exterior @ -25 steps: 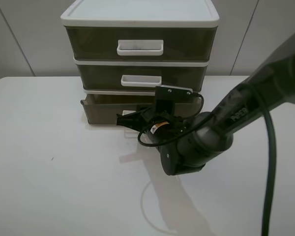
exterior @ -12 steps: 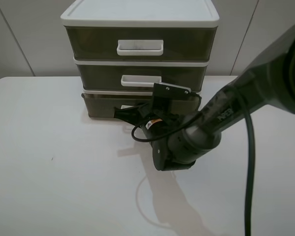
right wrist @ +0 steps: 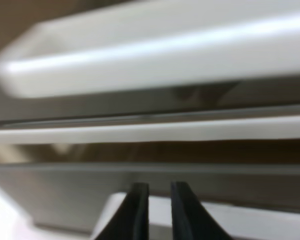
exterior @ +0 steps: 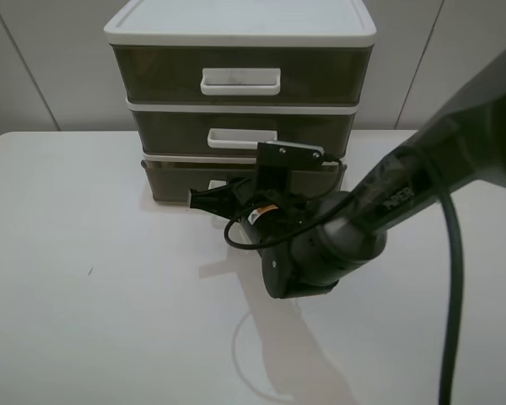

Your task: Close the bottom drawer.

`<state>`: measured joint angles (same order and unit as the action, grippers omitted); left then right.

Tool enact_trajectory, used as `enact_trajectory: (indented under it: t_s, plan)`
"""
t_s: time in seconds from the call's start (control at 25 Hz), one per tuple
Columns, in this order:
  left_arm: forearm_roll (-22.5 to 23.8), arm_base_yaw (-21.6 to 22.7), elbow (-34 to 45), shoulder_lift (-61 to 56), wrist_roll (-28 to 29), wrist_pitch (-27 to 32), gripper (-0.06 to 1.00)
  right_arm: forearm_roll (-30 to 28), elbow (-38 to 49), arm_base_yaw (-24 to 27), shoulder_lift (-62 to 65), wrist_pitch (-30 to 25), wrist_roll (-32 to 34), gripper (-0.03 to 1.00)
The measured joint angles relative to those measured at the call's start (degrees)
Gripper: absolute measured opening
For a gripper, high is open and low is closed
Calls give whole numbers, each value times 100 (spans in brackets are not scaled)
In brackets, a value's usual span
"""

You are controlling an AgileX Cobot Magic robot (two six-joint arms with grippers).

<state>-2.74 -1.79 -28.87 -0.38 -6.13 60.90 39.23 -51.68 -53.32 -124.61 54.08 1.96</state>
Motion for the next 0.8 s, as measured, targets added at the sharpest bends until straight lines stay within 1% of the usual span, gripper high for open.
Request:
enact_trajectory:
  t_s: [0.12,0.2,0.36,0.44,0.48,0.52,0.6,0.68,0.76,0.8]
  plan:
    - [0,0,0,0,0,0,72,-71,344,-253,429,-12,-29,2]
    - [0,0,0,0,0,0,72,-107,587,-354,729,-160,-42,2]
    - [0,0,0,0,0,0,72,-154,1161,-365,1339,-712,-58,3]
    - [0,0,0,0,0,0,72,-172,1500,-359,1662,-885,-196,7]
    - [0,0,0,0,0,0,72,-184,1636,-331,1863,-963,-288,12]
    - [0,0,0,0,0,0,72,-193,1783,-273,2076,-1085,-412,20]
    - [0,0,0,0,0,0,72,-161,2021,-54,2514,-1397,-571,38]
    - [0,0,0,0,0,0,72,-52,2170,363,3046,-1920,-707,61]
    - [0,0,0,0,0,0,72,-22,2270,899,3586,-2695,-927,75]
    - [0,0,0,0,0,0,72,-29,2308,1215,3897,-3129,-1044,78]
